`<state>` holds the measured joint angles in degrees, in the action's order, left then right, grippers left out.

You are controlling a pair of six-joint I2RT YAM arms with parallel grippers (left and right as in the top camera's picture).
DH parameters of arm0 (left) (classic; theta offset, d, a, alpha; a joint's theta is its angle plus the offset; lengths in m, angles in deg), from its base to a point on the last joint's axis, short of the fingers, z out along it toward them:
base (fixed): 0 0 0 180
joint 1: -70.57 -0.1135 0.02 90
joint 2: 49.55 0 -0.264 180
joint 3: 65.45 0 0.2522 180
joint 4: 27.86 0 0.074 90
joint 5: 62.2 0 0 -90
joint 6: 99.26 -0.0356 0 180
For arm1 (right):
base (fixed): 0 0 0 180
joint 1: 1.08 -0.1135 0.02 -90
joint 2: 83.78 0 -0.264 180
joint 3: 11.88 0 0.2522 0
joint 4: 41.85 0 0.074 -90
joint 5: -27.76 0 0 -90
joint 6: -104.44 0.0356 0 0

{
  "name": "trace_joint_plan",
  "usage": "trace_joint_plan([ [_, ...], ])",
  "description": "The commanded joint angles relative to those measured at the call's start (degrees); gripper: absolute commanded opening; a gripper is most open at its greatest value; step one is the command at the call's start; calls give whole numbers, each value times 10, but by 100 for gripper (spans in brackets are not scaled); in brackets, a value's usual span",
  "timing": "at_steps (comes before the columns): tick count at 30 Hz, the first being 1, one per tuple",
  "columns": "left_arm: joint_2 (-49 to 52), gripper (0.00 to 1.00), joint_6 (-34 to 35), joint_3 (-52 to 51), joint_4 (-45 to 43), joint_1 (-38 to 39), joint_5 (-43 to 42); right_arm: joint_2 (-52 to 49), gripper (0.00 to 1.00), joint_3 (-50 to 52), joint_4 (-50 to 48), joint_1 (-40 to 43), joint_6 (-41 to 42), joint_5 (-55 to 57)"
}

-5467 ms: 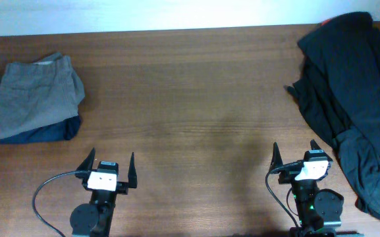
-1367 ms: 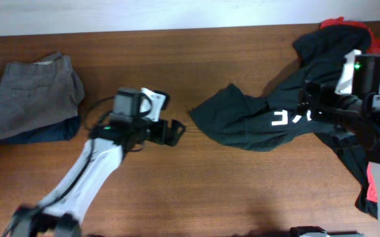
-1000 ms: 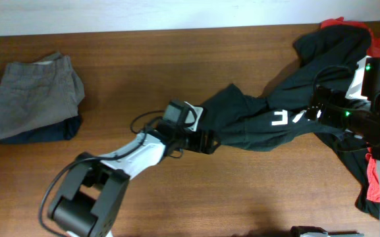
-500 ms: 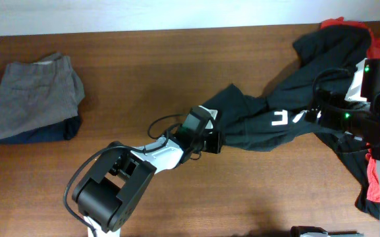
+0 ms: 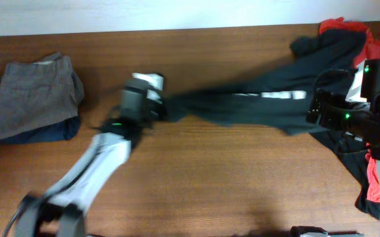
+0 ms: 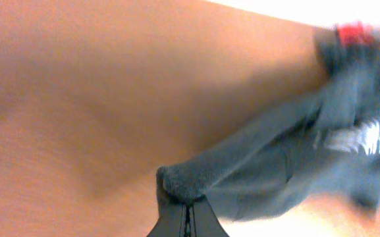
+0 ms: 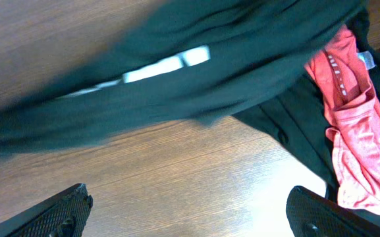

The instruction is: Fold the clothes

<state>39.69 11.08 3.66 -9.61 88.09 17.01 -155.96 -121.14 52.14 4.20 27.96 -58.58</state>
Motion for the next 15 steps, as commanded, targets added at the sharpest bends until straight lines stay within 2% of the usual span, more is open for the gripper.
trace_joint_plan([
  [1, -63, 0, -71, 0, -27, -117, 92, 1, 99, -4, 0, 5, 3, 14],
  [2, -63, 1, -71, 0, -37, -141, 88, 1, 99, -4, 0, 5, 3, 14],
  [3, -62, 5, -71, 0, -39, -156, 88, 1, 99, -4, 0, 5, 3, 14],
  [4, -57, 68, -71, 0, -35, -180, 87, 1, 99, -4, 1, 5, 3, 14],
  [5, -54, 99, -71, 0, -25, -191, 87, 1, 99, -4, 2, 5, 3, 14],
  [8, -48, 99, -71, 0, 35, -200, 72, 1, 99, -4, 4, 5, 3, 14],
  [10, -48, 99, -69, 0, 99, -188, 0, 1, 99, -4, 4, 5, 3, 14],
  [13, -48, 99, -62, 0, 158, -159, -70, 1, 99, -4, 4, 5, 3, 14],
  [15, -46, 99, -40, -2, 207, -109, -85, 1, 99, -4, 4, 5, 2, 14],
])
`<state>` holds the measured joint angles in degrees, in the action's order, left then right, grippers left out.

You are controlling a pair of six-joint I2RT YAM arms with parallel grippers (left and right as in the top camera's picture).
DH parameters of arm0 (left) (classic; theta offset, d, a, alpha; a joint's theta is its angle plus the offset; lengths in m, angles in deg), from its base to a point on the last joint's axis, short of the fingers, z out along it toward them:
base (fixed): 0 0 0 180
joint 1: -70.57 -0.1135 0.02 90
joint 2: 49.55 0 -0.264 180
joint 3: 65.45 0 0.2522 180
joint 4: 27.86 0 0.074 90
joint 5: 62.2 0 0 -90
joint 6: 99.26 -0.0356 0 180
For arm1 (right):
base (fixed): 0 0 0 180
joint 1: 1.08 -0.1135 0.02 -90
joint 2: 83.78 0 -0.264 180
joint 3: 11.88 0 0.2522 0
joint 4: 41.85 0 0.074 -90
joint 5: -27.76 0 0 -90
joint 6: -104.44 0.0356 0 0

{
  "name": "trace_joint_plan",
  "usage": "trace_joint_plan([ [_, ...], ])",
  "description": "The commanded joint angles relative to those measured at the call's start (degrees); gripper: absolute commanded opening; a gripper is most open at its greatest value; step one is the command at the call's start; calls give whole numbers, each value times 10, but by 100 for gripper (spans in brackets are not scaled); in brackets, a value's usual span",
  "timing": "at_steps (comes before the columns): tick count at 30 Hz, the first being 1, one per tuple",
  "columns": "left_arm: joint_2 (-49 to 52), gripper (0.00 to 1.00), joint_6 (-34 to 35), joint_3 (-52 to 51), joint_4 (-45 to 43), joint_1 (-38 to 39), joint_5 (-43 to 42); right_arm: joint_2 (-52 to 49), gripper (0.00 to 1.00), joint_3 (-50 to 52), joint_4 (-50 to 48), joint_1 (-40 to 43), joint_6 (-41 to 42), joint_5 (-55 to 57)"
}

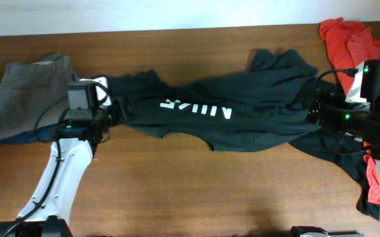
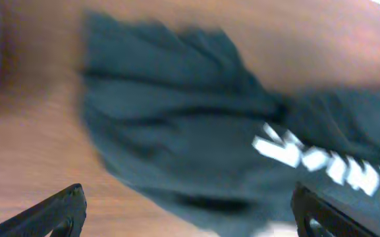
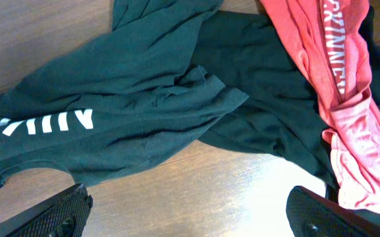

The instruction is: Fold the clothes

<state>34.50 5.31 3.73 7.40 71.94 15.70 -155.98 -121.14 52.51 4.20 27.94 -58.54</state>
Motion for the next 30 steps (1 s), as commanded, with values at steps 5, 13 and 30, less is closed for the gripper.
trace_joint_plan([
  [5, 45, 99, 71, -8, 38, 161, -72, 1, 99, -4, 2, 5, 3, 13],
  [13, 175, 99, 194, -8, -70, 304, -73, 1, 99, -4, 2, 5, 3, 13],
  [30, 226, 0, 176, -8, -107, 348, -76, -1, 99, -3, 2, 5, 3, 15],
])
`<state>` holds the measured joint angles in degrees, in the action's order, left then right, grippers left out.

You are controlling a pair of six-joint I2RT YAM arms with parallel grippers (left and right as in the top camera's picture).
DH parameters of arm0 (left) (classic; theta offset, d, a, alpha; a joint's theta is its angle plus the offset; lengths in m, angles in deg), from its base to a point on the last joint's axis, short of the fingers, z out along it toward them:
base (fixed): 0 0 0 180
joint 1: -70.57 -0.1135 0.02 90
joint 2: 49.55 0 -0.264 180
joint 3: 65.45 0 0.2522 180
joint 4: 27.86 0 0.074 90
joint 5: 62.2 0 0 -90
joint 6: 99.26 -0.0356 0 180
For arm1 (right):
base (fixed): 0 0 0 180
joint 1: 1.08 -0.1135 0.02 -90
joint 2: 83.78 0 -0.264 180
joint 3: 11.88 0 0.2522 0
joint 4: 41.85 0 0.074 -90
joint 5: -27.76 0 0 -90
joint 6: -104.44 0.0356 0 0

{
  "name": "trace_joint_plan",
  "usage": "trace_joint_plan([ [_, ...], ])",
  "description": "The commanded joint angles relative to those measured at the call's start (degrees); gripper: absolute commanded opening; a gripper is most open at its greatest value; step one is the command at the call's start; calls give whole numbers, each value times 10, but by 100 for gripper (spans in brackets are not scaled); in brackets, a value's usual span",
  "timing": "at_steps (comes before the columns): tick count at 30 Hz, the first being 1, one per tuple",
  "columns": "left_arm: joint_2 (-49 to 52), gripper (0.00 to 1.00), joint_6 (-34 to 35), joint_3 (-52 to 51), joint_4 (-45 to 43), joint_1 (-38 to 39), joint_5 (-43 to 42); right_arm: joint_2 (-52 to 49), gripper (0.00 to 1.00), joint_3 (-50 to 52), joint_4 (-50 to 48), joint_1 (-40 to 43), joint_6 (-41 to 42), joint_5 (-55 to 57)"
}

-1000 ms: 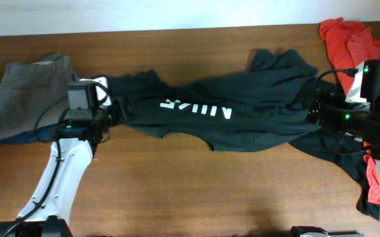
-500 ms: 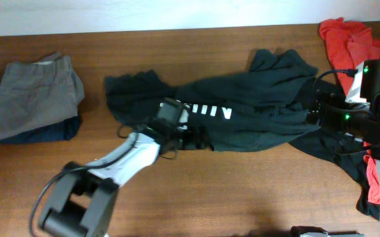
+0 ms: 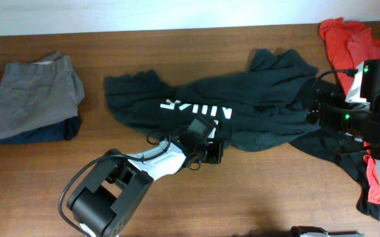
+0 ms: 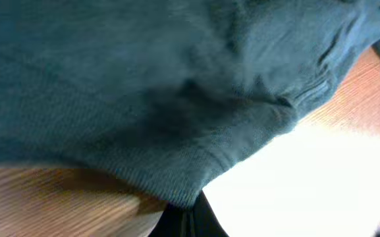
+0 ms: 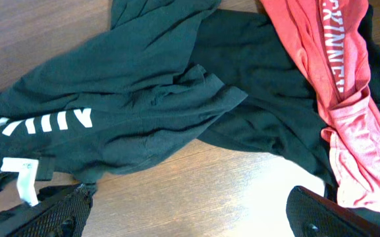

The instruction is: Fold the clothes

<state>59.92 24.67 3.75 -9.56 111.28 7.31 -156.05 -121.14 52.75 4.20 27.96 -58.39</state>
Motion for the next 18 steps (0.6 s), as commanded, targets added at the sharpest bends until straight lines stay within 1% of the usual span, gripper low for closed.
trace_joint_plan([
  [1, -49, 0, -31, -8, 94, -67, 12, -3, 99, -3, 1, 5, 2, 14],
  [2, -74, 0, -44, -8, 132, -95, 25, -8, 99, -3, 3, 5, 2, 14],
  [4, -135, 0, -67, -8, 223, -161, 76, -18, 99, -3, 8, 5, 3, 14],
  [6, -184, 0, -69, -8, 294, -226, 138, -35, 99, -3, 14, 5, 3, 13],
  [7, -217, 0, -82, -8, 336, -281, 177, -45, 99, -3, 15, 5, 3, 13],
  [8, -242, 0, -112, -8, 356, -334, 184, -57, 99, -3, 17, 5, 3, 13],
  [10, -261, 0, -157, -8, 374, -404, 192, -75, 99, -3, 20, 5, 3, 13],
  [12, -263, 0, -158, -8, 383, -463, 214, -90, 99, -3, 26, 5, 3, 13],
  [13, -262, 18, -158, -8, 382, -488, 206, -94, 99, -3, 28, 5, 3, 13],
  [14, -262, 74, -158, -8, 382, -517, 166, -99, 99, -3, 28, 5, 3, 13],
  [15, -262, 93, -158, -8, 383, -528, 127, -101, 99, -3, 27, 5, 3, 13],
  [16, -262, 99, -158, -8, 388, -534, 84, -101, 99, -3, 27, 5, 3, 13],
  [17, -262, 99, -158, -8, 401, -534, 52, -101, 99, -3, 27, 5, 3, 13],
  [18, -262, 99, -155, -9, 413, -531, 41, -101, 99, -3, 27, 5, 3, 13],
])
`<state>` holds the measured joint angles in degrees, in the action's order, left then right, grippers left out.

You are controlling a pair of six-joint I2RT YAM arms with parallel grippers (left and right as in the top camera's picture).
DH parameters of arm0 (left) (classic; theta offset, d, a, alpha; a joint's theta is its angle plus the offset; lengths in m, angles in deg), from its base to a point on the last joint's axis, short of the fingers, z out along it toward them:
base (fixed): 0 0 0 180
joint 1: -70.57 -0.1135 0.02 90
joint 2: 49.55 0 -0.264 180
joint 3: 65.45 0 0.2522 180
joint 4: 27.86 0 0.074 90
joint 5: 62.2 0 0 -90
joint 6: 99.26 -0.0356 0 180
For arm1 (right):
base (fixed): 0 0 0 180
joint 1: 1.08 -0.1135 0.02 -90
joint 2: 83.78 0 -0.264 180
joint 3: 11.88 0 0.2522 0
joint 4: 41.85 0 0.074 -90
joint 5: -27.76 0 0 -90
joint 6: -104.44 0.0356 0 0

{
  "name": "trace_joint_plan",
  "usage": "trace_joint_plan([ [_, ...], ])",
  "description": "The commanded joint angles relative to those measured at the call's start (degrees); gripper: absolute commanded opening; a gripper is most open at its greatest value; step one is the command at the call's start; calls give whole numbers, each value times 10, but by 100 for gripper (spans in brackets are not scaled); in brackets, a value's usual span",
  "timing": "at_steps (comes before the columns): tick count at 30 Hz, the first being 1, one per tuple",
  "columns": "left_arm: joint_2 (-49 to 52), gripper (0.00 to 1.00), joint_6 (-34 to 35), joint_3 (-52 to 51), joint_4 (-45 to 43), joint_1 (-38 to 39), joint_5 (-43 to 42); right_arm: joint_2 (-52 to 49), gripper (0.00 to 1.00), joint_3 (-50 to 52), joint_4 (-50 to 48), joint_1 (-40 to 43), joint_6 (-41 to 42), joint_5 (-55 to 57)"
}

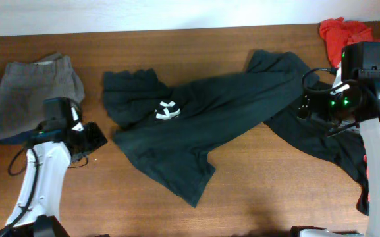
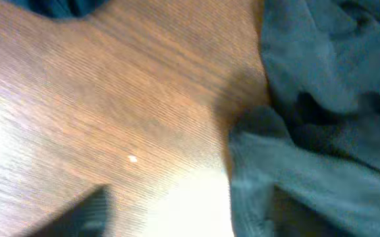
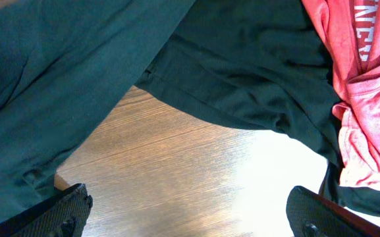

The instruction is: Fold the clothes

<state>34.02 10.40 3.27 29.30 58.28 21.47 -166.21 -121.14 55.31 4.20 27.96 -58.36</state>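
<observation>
A dark green shirt (image 1: 196, 125) lies spread across the middle of the table, one flap reaching toward the front edge, with only a scrap of its white lettering (image 1: 164, 110) showing. My left gripper (image 1: 94, 139) is open just left of the shirt and holds nothing. In the left wrist view the shirt (image 2: 321, 118) fills the right side, and one finger (image 2: 84, 217) is a dark blur. My right gripper (image 1: 303, 108) hangs open over the shirt's right end. Its fingers (image 3: 68, 210) stand wide apart above bare wood, the shirt (image 3: 58, 72) beyond them.
A folded grey garment (image 1: 31, 99) lies on a navy one at the far left. At the right lie a second dark garment (image 1: 321, 135) and red clothes (image 1: 338, 33), the latter also visible in the right wrist view as red cloth (image 3: 367, 85).
My left gripper was shut on the shirt's front hem at mid-table. Now it is open at the left, off the shirt. The shirt lies wider toward the front. The right arm has moved inward.
First my left gripper was shut on one end of the shirt, stretched out from the pile at the right. Then it was open, with the shirt lying across the table, lettering up. Later it gripped the front hem. Now it is open and the shirt lies spread.
</observation>
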Motion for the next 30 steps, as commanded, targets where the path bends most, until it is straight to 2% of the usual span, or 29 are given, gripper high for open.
trace_joint_plan([
  [1, -3, 99, -10, -5, 38, 3, -105, 1, 99, -3, 2, 5, 3, 13],
  [4, -3, 99, 2, -17, 83, 33, -105, 1, 99, -3, 2, 5, 3, 13],
  [8, -3, 99, 36, -72, 63, 80, -105, 1, 99, -3, 2, 5, 3, 13],
  [9, -3, 96, 49, -90, 47, 89, -110, 1, 99, -3, 2, 5, 3, 13],
  [11, -3, 84, 72, -127, 7, 105, -144, 1, 99, -3, 2, 5, 3, 13],
  [17, -3, 81, 119, -193, -86, 137, -165, 1, 99, -3, 2, 5, 3, 13],
  [26, 0, 66, 143, -201, -148, 197, -161, 1, 99, -3, 3, 5, 3, 13],
  [27, 2, 60, 143, -201, -156, 202, -157, 1, 99, -3, 4, 5, 3, 13],
  [29, 6, 32, 143, -201, -171, 208, -153, 1, 99, -3, 4, 5, 3, 13],
  [30, 9, 25, 142, -201, -184, 209, -153, 1, 99, -3, 4, 5, 3, 13],
])
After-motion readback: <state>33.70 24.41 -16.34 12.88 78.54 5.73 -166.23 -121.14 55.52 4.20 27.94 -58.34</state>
